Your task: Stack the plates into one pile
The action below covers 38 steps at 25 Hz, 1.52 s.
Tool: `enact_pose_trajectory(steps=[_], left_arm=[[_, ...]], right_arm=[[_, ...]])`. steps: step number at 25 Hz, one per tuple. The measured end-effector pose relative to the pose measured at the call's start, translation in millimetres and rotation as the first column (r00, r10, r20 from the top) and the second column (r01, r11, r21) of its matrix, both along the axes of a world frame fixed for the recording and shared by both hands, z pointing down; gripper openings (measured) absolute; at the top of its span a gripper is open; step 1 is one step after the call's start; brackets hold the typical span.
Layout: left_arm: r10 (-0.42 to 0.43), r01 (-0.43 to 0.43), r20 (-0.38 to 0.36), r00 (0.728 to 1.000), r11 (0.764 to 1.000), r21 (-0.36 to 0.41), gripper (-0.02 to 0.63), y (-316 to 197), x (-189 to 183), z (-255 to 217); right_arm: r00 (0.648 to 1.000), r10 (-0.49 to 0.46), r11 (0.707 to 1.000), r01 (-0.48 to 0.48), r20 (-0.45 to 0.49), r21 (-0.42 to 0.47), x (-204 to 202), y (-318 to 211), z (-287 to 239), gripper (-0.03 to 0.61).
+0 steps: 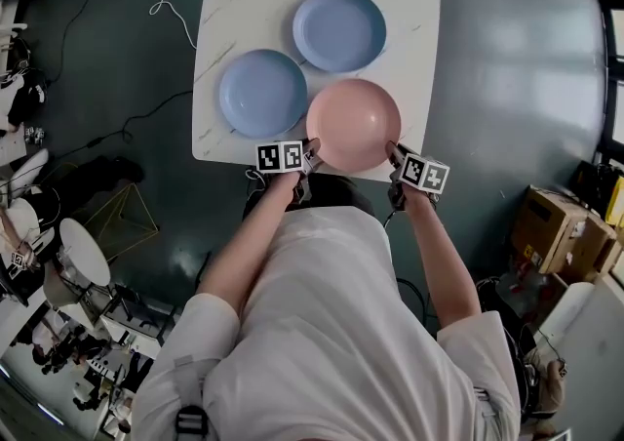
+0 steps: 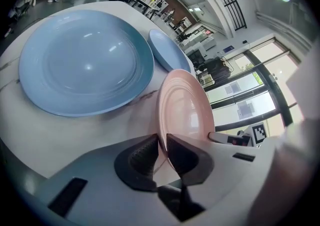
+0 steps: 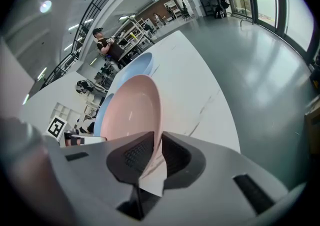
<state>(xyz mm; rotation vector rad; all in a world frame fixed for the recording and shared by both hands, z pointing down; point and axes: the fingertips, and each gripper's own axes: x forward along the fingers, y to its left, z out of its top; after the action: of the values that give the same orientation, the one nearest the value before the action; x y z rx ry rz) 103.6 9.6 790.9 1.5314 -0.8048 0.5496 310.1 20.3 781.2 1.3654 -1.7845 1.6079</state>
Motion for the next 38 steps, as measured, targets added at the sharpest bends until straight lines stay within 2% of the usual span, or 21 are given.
enact_pose_trajectory(steps=[8, 16, 25, 38], left_arm=[[-0.008, 0.008, -0.001, 1.000, 0.999, 0.041, 0.057, -1, -16, -18], [-0.086, 0.086, 0.000, 0.996, 0.993, 0.082, 0.057, -4, -42, -35], [-0.173, 0.172, 0.008, 0.985, 0.980, 0.099, 0.057, -3, -89, -46], [-0.217, 0.214, 0.019, 0.976, 0.973, 0.090, 0.057, -11, -158, -53]], right_arm=[[0.999, -0.033, 0.999, 0.032, 0.021, 0.028, -17, 1, -12, 0.063], [0.995, -0.093, 0.994, 0.089, 0.048, 0.065, -42, -17, -26, 0.063], [0.982, -0.179, 0.981, 0.174, 0.059, 0.082, -90, -31, -38, 0.064], [0.959, -0.282, 0.958, 0.281, 0.021, 0.053, -159, -42, -43, 0.074]])
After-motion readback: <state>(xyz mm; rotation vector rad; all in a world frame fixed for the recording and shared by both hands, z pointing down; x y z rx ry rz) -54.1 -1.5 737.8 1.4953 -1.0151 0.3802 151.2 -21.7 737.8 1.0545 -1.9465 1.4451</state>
